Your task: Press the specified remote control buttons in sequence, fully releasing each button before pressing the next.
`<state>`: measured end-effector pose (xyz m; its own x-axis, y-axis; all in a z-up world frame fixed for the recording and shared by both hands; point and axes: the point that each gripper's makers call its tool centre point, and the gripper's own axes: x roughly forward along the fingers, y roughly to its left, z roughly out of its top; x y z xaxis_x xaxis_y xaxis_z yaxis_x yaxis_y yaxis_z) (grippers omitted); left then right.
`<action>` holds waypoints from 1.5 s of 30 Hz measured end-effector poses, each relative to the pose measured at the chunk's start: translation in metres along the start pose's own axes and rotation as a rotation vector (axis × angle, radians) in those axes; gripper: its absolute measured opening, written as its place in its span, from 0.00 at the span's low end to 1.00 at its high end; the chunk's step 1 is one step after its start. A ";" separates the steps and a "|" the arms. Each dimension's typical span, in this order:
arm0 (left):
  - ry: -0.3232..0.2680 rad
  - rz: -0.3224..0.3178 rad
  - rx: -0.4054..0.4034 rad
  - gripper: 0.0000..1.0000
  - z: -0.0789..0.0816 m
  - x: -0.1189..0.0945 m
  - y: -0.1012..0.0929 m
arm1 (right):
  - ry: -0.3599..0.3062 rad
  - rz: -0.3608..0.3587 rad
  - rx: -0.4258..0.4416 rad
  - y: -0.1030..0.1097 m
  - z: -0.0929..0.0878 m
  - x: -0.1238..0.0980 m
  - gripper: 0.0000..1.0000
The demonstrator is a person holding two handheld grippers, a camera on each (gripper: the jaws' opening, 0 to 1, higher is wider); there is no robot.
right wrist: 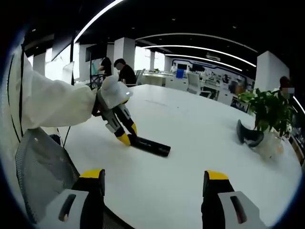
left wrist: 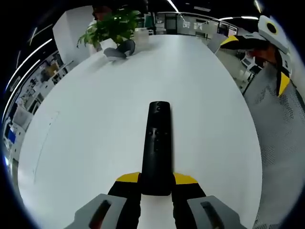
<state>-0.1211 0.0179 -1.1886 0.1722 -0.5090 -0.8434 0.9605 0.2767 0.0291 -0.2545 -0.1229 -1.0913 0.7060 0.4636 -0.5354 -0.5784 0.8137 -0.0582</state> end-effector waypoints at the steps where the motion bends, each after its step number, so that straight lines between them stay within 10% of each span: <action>1: 0.001 -0.002 0.002 0.23 0.001 0.000 0.001 | 0.005 0.000 0.000 0.000 -0.001 0.000 0.86; 31: 0.162 0.130 0.100 0.23 -0.007 -0.002 0.165 | 0.056 -0.035 0.004 -0.007 -0.012 0.002 0.81; 45: 0.196 0.035 0.073 0.24 -0.014 -0.001 0.175 | 0.084 -0.052 -0.010 -0.010 -0.017 0.004 0.82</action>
<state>0.0434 0.0784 -1.1905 0.1667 -0.3301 -0.9291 0.9692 0.2279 0.0930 -0.2526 -0.1352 -1.1071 0.6991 0.3892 -0.5998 -0.5458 0.8324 -0.0961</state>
